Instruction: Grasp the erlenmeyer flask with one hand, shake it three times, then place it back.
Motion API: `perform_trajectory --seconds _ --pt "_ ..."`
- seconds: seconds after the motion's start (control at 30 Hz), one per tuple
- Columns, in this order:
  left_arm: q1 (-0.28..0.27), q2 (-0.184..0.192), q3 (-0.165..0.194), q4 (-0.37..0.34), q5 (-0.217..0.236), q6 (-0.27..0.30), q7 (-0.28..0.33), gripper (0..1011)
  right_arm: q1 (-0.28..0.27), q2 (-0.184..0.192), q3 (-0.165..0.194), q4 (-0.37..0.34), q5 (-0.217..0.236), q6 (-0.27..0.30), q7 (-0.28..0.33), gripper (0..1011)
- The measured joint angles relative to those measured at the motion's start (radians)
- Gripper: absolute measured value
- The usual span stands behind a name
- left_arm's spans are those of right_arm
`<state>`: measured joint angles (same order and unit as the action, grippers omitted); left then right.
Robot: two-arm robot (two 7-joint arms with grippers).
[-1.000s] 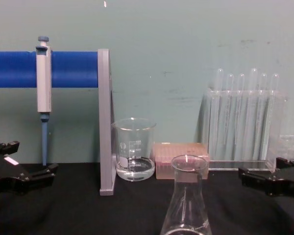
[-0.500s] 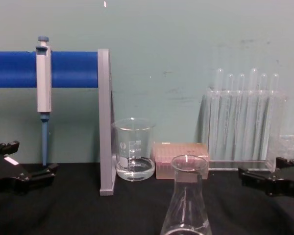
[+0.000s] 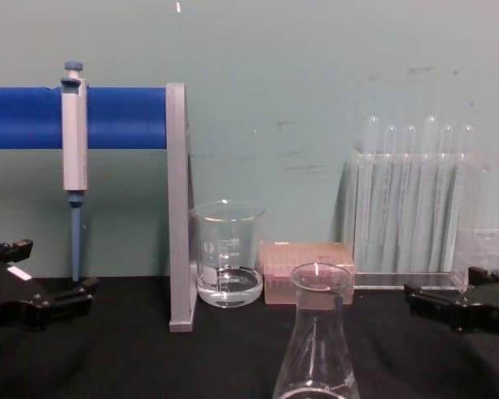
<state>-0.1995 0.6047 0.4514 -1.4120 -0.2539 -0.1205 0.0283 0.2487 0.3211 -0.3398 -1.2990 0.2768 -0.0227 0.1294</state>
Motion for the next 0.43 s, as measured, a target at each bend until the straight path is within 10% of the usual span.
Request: perform_trajectory --seconds 0.43 --pt "0.000 0.000 0.000 0.000 0.000 0.000 0.000 1001 0.000 0.000 0.000 0.000 0.000 0.000 0.000 1000"
